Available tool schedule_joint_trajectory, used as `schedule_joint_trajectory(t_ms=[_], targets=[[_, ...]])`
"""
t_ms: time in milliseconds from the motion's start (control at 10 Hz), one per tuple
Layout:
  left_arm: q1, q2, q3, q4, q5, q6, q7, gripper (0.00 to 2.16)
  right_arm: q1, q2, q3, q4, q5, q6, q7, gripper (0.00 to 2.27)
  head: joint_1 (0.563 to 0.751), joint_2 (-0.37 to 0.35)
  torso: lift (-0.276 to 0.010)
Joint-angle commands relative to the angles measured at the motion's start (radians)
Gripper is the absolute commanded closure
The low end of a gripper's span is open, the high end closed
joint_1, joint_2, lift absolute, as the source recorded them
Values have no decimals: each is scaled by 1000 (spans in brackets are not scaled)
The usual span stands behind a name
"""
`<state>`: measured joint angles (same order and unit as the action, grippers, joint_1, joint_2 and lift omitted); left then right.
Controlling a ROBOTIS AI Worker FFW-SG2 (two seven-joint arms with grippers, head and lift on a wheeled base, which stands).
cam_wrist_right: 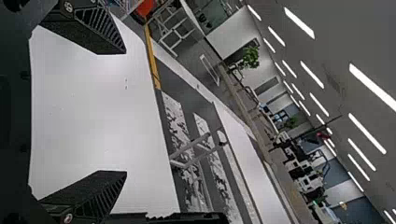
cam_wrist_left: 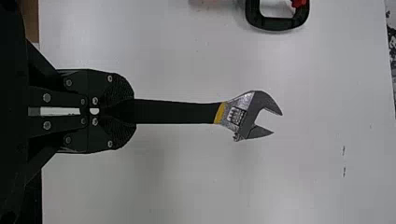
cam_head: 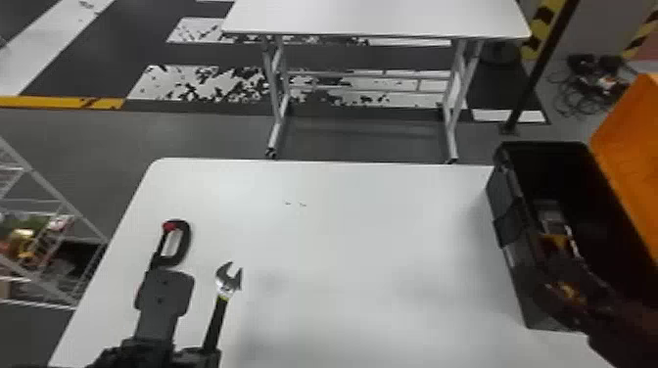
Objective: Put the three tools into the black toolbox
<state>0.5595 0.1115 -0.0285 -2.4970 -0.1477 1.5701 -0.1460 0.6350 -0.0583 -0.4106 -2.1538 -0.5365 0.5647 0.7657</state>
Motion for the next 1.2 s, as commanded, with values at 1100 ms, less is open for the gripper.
schedule_joint_trajectory(t_ms=[1100], targets=[[-33,-21,-70,24,157,-141,-156,1892,18,18,199,-66,184,122,-40,83,695,-34,-51]])
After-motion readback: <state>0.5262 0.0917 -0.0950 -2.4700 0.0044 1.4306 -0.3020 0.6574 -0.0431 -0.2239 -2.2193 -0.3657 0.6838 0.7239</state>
